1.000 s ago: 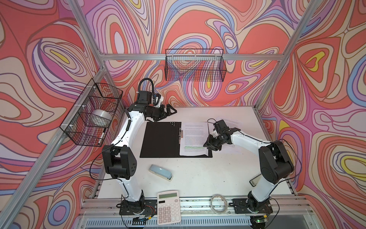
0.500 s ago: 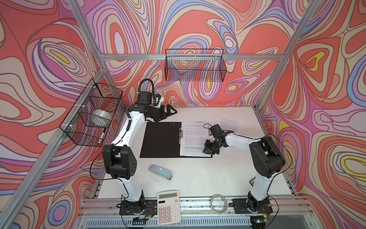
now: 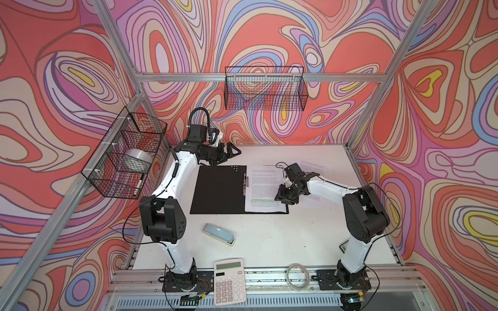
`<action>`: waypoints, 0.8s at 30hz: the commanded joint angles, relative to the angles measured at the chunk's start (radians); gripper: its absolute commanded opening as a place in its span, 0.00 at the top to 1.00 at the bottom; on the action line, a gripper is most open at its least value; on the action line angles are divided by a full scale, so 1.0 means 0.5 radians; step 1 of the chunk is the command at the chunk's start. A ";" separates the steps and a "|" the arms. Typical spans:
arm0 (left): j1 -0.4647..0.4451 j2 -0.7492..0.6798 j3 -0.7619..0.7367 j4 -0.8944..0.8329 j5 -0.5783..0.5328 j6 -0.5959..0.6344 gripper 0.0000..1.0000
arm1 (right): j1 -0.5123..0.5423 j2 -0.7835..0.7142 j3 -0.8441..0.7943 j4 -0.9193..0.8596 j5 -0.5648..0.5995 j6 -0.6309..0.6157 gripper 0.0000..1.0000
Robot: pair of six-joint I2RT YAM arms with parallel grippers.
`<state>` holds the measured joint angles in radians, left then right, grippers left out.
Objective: Put the files into the folder
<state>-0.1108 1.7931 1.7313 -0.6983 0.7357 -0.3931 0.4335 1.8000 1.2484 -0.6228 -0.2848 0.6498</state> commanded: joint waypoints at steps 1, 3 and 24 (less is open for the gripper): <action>-0.028 -0.004 0.046 -0.001 0.027 0.054 0.05 | -0.016 -0.252 0.175 -0.248 0.432 -0.143 0.45; -0.081 0.000 0.057 -0.034 0.010 0.103 0.05 | -0.116 -0.312 0.170 -0.333 0.533 -0.149 0.41; -0.593 0.314 0.254 -0.518 -0.012 0.473 0.08 | -0.885 -0.122 -0.130 -0.254 0.650 -0.348 0.34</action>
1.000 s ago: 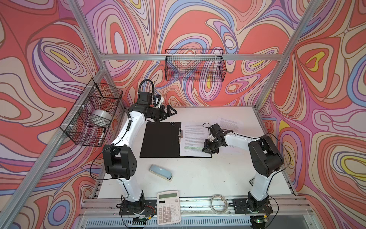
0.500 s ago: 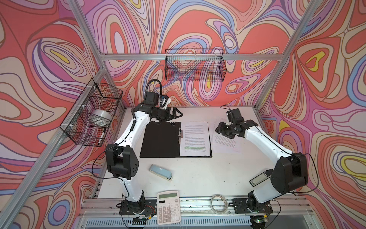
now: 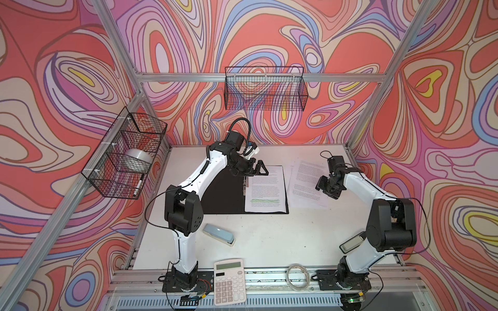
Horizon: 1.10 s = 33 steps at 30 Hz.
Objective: Put the files into the folder
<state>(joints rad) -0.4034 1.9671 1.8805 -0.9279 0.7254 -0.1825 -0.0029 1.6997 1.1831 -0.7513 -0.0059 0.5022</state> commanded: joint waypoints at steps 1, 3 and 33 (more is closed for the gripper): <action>-0.010 -0.039 -0.052 -0.059 0.007 0.052 0.08 | -0.010 0.112 0.007 0.008 0.097 -0.056 0.34; -0.014 -0.045 -0.062 -0.059 0.000 0.058 0.07 | -0.013 0.160 0.014 0.022 0.103 -0.056 0.33; -0.019 -0.068 -0.130 -0.025 -0.002 0.046 0.07 | -0.012 0.361 0.011 0.027 0.337 -0.155 0.51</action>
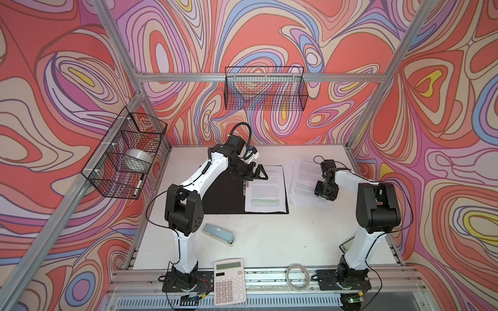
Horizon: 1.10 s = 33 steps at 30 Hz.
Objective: Put the files into the folder
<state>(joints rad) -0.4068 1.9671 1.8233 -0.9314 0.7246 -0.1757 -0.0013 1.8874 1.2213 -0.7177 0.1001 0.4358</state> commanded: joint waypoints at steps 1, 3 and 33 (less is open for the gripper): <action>-0.012 -0.071 -0.015 -0.018 0.000 0.031 0.07 | -0.014 -0.030 -0.059 -0.041 0.120 -0.029 0.52; -0.013 -0.072 -0.017 -0.021 0.003 0.027 0.07 | -0.014 -0.060 -0.042 -0.053 0.115 -0.037 0.53; -0.012 -0.128 -0.060 -0.004 -0.010 0.048 0.05 | -0.015 0.077 0.115 -0.111 -0.127 -0.030 0.34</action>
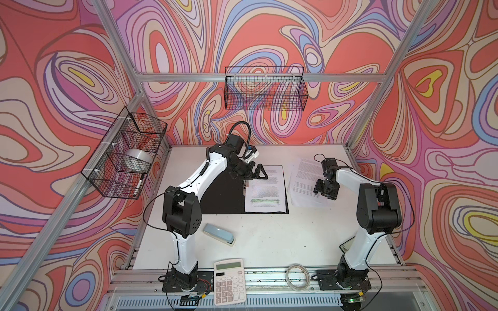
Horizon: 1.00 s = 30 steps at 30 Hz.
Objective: Put the files into the folder
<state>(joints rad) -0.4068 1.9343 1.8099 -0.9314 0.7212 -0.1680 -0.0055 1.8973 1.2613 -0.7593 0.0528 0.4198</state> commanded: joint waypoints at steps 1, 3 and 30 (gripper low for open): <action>-0.014 -0.062 -0.035 -0.006 -0.004 0.032 0.05 | -0.007 0.075 0.041 -0.031 -0.030 0.004 0.34; -0.013 -0.055 -0.033 -0.006 0.000 0.029 0.05 | -0.007 0.107 0.040 -0.031 -0.034 0.000 0.34; -0.012 -0.051 -0.005 -0.024 0.029 0.020 0.05 | -0.006 0.025 -0.026 0.007 0.063 -0.027 0.62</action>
<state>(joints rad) -0.4072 1.9343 1.8038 -0.9314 0.7246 -0.1684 -0.0055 1.9141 1.2568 -0.7238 0.0719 0.4110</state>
